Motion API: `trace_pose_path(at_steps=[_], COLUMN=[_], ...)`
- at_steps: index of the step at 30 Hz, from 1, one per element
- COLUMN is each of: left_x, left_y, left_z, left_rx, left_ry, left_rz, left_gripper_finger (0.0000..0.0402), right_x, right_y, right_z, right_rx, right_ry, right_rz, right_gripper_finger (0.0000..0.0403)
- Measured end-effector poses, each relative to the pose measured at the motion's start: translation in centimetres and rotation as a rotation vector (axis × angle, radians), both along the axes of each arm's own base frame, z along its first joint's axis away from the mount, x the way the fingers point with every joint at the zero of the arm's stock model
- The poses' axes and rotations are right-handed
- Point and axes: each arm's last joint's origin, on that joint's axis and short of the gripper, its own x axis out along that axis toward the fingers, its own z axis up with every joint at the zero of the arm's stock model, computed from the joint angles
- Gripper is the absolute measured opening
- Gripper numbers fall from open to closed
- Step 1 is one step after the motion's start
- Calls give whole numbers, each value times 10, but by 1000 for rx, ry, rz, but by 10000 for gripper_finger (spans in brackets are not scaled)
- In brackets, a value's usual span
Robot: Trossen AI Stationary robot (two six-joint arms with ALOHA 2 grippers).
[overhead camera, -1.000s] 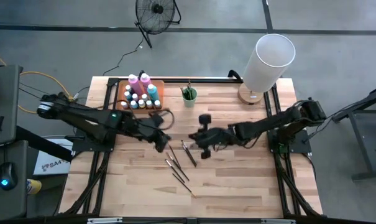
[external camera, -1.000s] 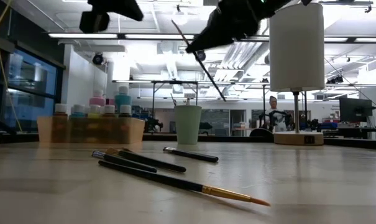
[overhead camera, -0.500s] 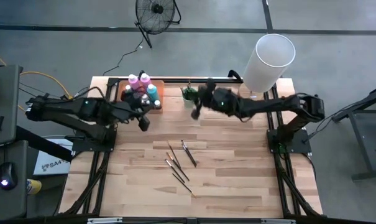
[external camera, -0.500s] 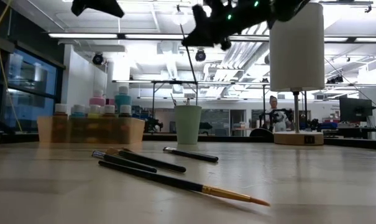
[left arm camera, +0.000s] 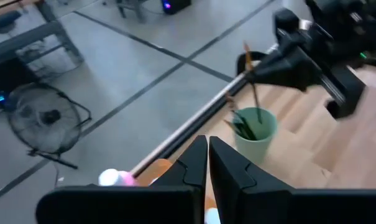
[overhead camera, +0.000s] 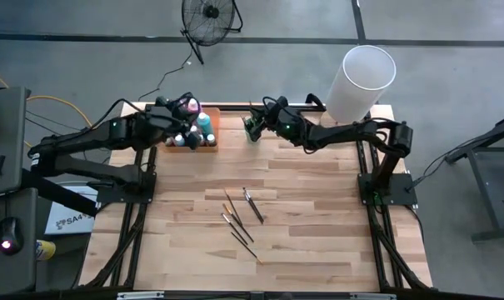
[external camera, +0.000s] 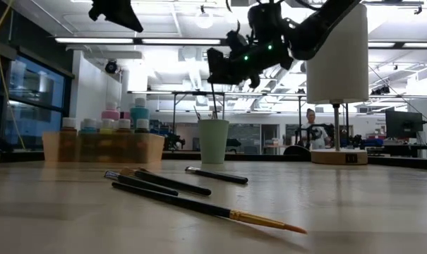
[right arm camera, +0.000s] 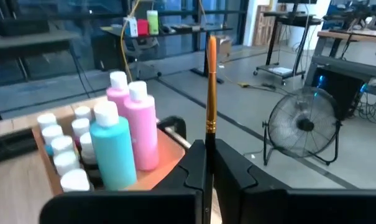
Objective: Pick & Place Paint Supplies
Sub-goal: Put the black paint brush into the green cup
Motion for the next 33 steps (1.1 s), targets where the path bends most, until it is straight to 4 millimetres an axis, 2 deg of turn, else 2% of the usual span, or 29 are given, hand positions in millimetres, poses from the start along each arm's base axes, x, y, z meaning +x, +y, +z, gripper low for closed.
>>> trace_pose_path(at_steps=[6,12,16,20,28,33], left_x=[-3,-5,-7,-7,-7,-7], left_y=[14,22,25,25,25,25], left_z=[3,3,3,3,3,3], left_rx=[14,12,10,9,36,36], left_ry=[-12,-11,-10,-10,22,21], left_rz=[49,49,56,56,39,38], left_gripper_finger=[12,12,13,13,13,13], right_x=[3,3,3,3,0,-1], right_y=[-1,-1,0,0,-8,-12], right_z=[-14,-16,-18,-19,-20,-20], right_rx=[36,64,73,83,117,131], right_ry=[39,44,65,75,61,56], right_rz=[-3,-8,1,36,48,103], right_gripper_finger=[18,23,41,76,179,214])
